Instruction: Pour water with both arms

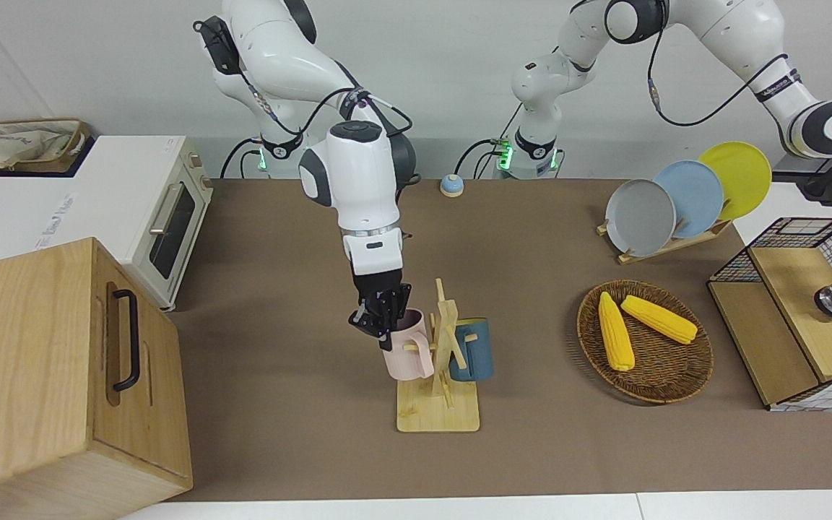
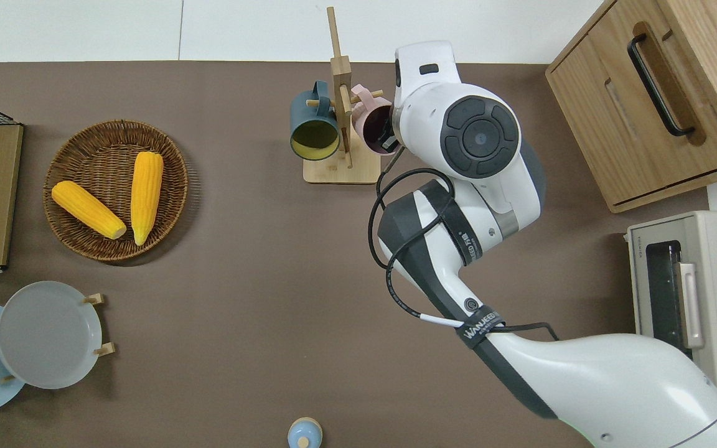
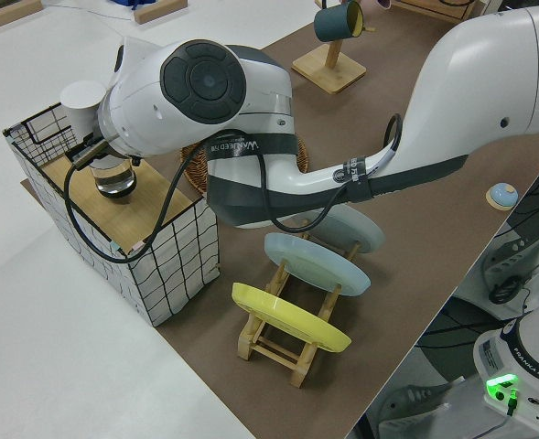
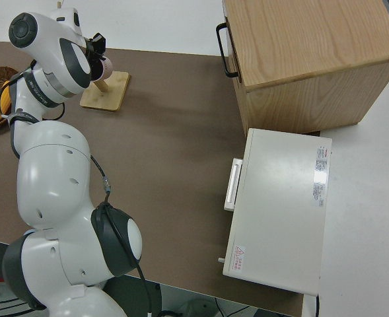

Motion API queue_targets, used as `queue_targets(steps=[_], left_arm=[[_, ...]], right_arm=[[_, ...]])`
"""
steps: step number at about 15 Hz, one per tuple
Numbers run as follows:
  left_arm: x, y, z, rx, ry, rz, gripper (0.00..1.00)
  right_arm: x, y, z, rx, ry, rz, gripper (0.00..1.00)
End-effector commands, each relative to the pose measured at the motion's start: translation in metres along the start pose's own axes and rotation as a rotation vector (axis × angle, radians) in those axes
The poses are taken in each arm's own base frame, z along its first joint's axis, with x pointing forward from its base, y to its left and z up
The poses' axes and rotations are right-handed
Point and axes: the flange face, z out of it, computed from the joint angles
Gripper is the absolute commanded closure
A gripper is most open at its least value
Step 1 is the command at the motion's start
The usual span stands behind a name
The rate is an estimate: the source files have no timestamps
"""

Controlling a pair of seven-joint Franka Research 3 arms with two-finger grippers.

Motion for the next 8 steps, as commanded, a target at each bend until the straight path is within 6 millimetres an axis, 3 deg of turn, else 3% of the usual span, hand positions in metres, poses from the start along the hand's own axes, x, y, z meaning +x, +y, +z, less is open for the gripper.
queue_targets(steps=[1,8], left_arm=[[0.015,0.01,-0.018,-0.004,0.005,-0.007,1.0],[0.022,0.015,-0.034,-0.007,-0.008,0.021,1.0]], right_arm=[[-0.008,0.012,-0.008,0.022,-0.008,-0.01,0.99],[-0.011,0.022,-0.018,0.014,-0.003,-0.002,0.99]])
